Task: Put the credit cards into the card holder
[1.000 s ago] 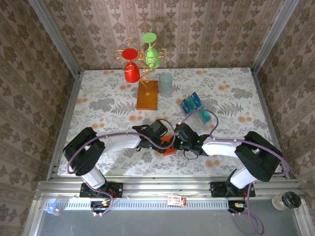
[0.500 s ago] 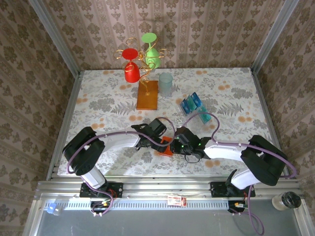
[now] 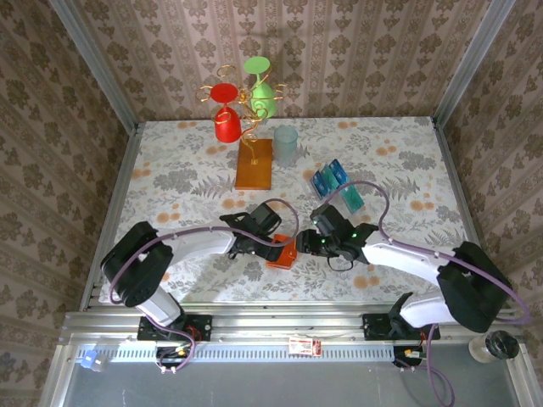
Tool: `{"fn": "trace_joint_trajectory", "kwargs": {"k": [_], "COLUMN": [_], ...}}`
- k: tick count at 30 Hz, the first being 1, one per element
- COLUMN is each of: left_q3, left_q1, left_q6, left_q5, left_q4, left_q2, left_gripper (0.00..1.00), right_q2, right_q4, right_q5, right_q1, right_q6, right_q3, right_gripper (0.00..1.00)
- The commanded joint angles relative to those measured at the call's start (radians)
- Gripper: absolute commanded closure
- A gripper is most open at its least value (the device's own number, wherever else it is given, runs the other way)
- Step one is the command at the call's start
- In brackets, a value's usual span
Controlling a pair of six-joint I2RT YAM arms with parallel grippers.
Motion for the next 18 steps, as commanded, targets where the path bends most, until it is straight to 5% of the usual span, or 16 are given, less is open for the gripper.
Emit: {"fn": "trace_joint_trajectory", "kwargs": {"k": [1,11,18], "left_q3": [-0.026,-0.138,-0.097], "left_q1": [0.021,0.147,0.302], "left_q6": [-0.037,-0.121,-0.036], "left_q5": [-0.023,0.03,-0.025], "left_q4": [-0.031,0.118,0.075], "left_q2": [-0.069,-0.347,-0.515], "left_gripper": [0.0,0.0,0.0], "right_q2": [-0.061,-0.26,-0.304], "right_q4": [-0.101,-0.248,-0.359], "right_q5": [-0.006,-0.01,0.065], "right_q1": [-0.044,-0.248,-0.462], "right_q6": [-0.043,-0.111,-0.161], "right_q3": [0.007,0.033,0.164], "right_gripper": [0.45,0.22,0.0]}}
